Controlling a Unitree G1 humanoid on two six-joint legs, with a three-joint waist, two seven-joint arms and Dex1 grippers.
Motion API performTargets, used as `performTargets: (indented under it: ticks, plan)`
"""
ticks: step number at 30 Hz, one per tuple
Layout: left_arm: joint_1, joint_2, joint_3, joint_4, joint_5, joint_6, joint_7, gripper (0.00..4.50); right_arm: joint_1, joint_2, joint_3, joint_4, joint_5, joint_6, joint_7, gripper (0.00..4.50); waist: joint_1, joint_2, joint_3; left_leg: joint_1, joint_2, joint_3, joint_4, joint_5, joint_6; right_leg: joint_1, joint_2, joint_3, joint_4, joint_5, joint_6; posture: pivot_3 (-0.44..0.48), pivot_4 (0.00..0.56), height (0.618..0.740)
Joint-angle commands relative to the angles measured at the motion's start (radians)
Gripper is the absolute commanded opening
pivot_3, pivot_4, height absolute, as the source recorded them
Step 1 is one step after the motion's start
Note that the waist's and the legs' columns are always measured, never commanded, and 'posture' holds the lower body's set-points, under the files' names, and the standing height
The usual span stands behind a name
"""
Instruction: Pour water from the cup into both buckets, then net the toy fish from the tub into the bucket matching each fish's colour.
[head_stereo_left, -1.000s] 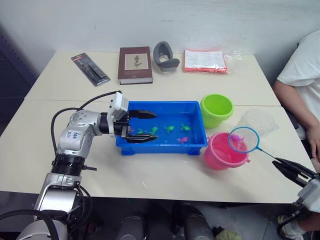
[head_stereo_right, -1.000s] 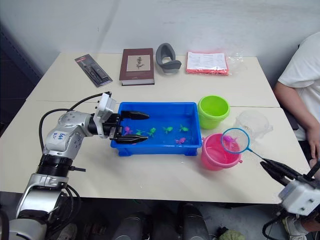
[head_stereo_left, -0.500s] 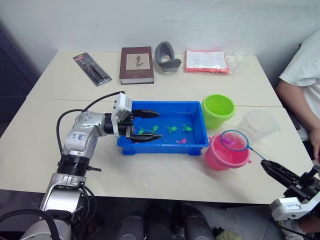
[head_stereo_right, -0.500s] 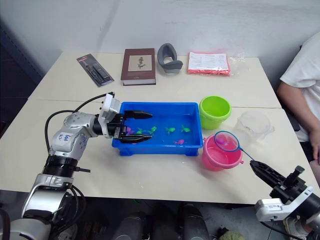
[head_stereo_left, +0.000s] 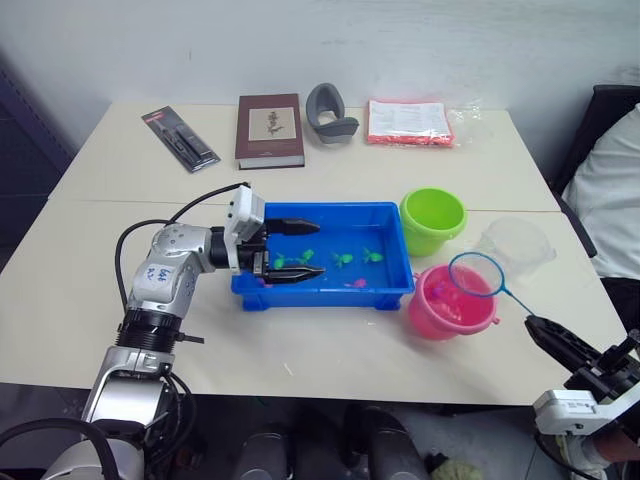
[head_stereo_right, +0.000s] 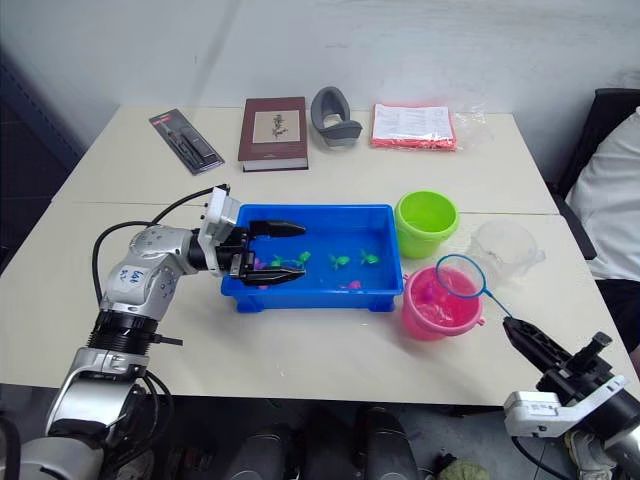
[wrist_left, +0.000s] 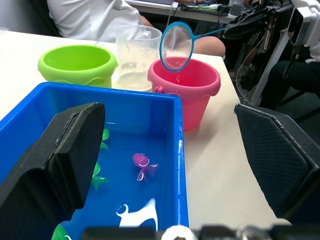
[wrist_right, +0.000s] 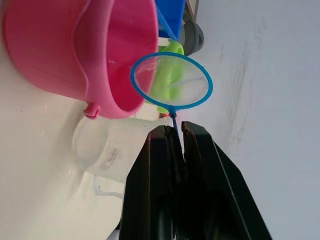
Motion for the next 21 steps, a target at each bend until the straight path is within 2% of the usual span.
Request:
performTargets:
  ticks: [1, 6, 9, 11, 14, 17, 18, 21]
  plan:
    - [0.014, 0.033, 0.018, -0.018, 0.011, -0.021, -0.007, 4.46, 0.015, -0.066, 0.024, -0.082, 0.222, 0.108, 0.038, 0.0, -0.003, 0.0, 0.0, 0.0, 0.0, 0.0, 0.0, 0.0, 0.0, 0.0, 0.0, 0.0, 0.0, 0.0, 0.0, 0.0, 0.15, 0.74]
    - [0.037, 0.087, 0.04, 0.001, 0.011, -0.036, -0.017, 4.46, 0.037, -0.204, 0.17, -0.241, 0.676, 0.497, 0.249, 0.0, -0.014, 0.0, 0.0, 0.001, 0.001, 0.0, 0.0, 0.0, 0.001, 0.0, 0.0, 0.0, 0.001, 0.0, 0.0, 0.0, 0.15, 0.74]
    - [0.05, 0.12, 0.051, 0.019, 0.018, -0.05, -0.023, 4.46, -0.046, -0.297, 0.24, -0.349, 0.906, 0.811, 0.305, 0.0, -0.017, 0.0, 0.0, 0.001, 0.001, -0.001, 0.0, 0.0, 0.001, 0.0, 0.0, 0.0, 0.0, 0.0, 0.0, 0.0, 0.15, 0.74]
    - [0.055, 0.133, 0.061, 0.024, 0.02, -0.057, -0.014, 4.46, -0.144, -0.364, 0.297, -0.361, 0.917, 0.92, 0.336, 0.0, -0.018, 0.0, 0.0, 0.001, 0.001, -0.001, 0.001, -0.001, 0.002, 0.0, 0.0, -0.001, 0.0, 0.0, 0.0, 0.0, 0.15, 0.74]
    - [0.065, 0.152, 0.079, 0.027, 0.019, -0.059, -0.007, 4.46, -0.364, -0.45, 0.47, -0.291, 0.793, 0.883, 0.4, 0.0, -0.019, 0.0, 0.0, 0.001, 0.001, 0.0, 0.001, -0.003, 0.007, -0.001, -0.001, -0.001, 0.0, 0.0, 0.0, 0.0, 0.15, 0.74]
    - [0.086, 0.183, 0.076, 0.02, 0.029, -0.042, -0.015, 4.46, -0.549, -0.451, 0.655, -0.175, 0.673, 0.828, 0.46, 0.0, -0.015, -0.001, 0.0, -0.002, 0.001, -0.002, 0.0, -0.003, 0.006, -0.003, -0.001, -0.003, 0.0, 0.0, -0.001, 0.0, 0.15, 0.74]
    - [0.092, 0.193, 0.074, 0.017, 0.032, -0.037, -0.018, 4.46, -0.596, -0.447, 0.7, -0.139, 0.645, 0.81, 0.479, 0.0, -0.016, -0.001, 0.0, -0.002, 0.001, -0.002, 0.001, -0.001, 0.002, -0.003, -0.001, -0.004, -0.001, 0.0, -0.001, 0.0, 0.15, 0.74]
    - [0.098, 0.229, 0.081, 0.013, 0.041, -0.031, -0.015, 4.46, -0.736, -0.432, 0.791, -0.032, 0.553, 0.768, 0.502, 0.0, -0.012, -0.001, 0.0, -0.003, 0.0, 0.0, 0.001, -0.002, 0.004, -0.004, -0.003, -0.005, -0.001, 0.0, 0.0, 0.0, 0.15, 0.74]
